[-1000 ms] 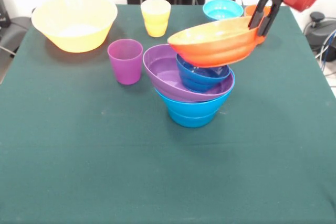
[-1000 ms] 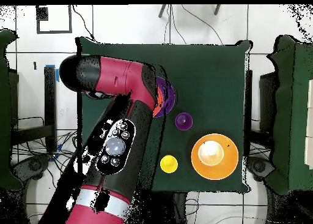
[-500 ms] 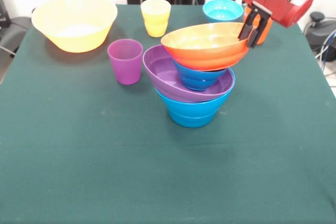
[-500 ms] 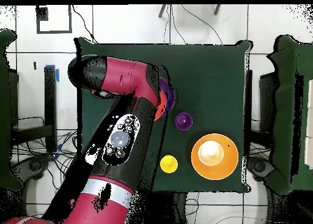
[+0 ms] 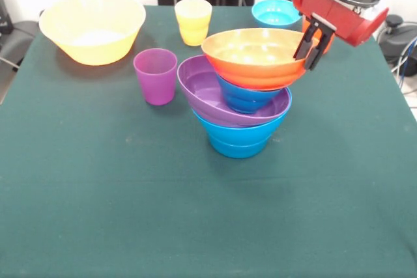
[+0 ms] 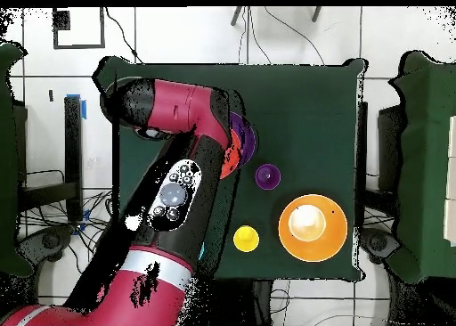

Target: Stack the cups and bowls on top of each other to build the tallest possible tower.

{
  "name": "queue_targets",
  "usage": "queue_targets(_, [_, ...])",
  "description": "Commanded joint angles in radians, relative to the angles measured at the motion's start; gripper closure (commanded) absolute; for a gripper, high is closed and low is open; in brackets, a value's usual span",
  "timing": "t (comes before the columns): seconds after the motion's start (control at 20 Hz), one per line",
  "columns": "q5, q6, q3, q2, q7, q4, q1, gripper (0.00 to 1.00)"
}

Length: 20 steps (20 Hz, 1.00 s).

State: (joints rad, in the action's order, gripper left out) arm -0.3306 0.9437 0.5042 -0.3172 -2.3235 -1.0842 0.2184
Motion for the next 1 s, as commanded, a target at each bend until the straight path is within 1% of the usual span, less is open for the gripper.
queue_targets(0.05, [0.089,-0.033,-0.036,0.035,-0.049,0.049,-0.019,1.00])
queue_targets(0.2, [0.094,-0.036,-0.024,0.070,-0.041,0.108,-0.037,1.00])
queue_targets(0.45, [0.111,-0.087,-0.003,0.145,-0.012,0.202,-0.072,1.00])
queue_targets(0.6, [0.111,-0.095,-0.009,0.157,0.016,0.221,-0.088,1.00])
queue_targets(0.85, [0.125,-0.104,-0.002,0.170,0.035,0.240,-0.098,1.00])
queue_targets(1.0, [0.136,-0.091,-0.003,0.170,0.044,0.249,-0.103,1.00])
